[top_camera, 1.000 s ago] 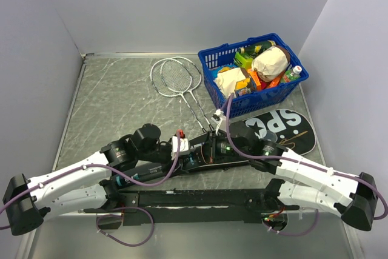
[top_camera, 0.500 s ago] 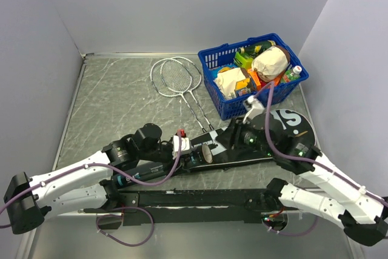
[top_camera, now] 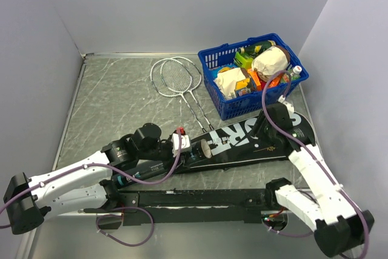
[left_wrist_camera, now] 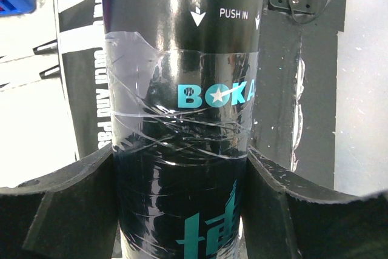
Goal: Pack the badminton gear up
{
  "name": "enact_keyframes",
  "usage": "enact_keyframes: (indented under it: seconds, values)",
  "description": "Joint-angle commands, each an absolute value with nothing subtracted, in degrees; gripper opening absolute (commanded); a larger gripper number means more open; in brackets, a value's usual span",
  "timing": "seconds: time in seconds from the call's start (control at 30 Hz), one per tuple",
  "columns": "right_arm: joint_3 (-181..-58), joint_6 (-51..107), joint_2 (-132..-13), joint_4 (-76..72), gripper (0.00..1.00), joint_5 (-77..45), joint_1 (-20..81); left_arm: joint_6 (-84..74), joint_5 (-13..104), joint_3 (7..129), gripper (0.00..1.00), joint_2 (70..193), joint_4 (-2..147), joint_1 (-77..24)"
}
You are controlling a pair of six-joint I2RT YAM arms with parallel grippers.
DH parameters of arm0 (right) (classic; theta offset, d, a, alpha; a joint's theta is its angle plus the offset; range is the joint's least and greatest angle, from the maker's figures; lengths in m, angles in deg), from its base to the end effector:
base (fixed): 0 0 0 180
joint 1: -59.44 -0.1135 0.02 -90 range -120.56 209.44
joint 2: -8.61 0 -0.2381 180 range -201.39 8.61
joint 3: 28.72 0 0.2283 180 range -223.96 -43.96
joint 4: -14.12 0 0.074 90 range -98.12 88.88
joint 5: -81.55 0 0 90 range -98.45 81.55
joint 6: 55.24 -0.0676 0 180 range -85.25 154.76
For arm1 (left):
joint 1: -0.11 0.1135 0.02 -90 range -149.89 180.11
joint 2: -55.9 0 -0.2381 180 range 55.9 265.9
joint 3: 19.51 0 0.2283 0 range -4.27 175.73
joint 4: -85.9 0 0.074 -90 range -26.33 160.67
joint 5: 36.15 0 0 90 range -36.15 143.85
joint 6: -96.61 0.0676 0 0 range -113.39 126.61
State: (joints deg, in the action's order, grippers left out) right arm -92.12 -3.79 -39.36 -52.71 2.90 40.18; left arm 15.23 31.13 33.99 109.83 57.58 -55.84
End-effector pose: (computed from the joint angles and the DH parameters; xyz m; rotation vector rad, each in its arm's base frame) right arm 0.1632 0.0429 0.2415 0.4951 2.4038 0.2018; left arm 0.1058 -0.2032 0.2387 1.3613 1.6770 -0.9043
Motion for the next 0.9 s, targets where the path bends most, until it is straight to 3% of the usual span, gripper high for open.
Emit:
enact_keyframes:
  seconds: [0.0, 0.3, 0.87]
  values:
    - [-91.1, 1.9, -44.6, -46.4, 0.65, 0.8, 46.2, 14.6, 32.1, 36.7, 0.01, 107.9, 61.1, -56.1]
    - [-87.8, 8.4, -56.0, -38.2, 0.59, -3.3, 57.9, 14.3, 32.6, 36.6, 0.01, 107.0, 61.2, -56.1]
    - [-88.1, 11.4, -66.9, -32.3, 0.51, -3.8, 60.8, 14.4, 32.2, 36.7, 0.01, 106.8, 61.1, -56.1]
